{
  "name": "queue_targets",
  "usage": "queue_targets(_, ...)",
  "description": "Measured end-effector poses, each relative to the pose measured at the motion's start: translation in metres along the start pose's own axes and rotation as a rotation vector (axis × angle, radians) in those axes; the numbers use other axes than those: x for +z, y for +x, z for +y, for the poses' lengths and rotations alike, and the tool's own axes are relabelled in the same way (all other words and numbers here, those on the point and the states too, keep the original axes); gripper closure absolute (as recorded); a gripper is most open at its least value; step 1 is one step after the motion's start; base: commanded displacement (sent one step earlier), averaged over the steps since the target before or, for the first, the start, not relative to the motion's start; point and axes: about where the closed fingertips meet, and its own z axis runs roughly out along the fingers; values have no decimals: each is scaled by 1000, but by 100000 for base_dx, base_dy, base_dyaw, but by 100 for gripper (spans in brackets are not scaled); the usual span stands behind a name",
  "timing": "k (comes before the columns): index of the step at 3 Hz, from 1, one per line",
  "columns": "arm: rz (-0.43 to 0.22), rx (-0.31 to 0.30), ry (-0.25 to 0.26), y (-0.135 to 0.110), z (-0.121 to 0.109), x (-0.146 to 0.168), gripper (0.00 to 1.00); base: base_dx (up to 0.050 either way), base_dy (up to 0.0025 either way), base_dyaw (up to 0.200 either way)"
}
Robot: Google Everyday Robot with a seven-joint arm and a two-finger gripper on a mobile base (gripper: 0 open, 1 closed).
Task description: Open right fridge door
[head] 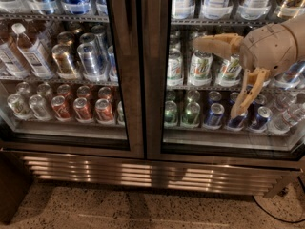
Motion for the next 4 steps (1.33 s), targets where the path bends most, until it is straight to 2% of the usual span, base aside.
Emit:
queue_targets(1, 4, 3, 11, 0, -6, 2, 0, 0, 0, 0)
queue_targets(3, -73, 30, 171, 9, -13, -5, 0, 0, 0, 0)
queue_targets(4, -84, 17, 178, -7, -28, -11, 0, 0, 0, 0)
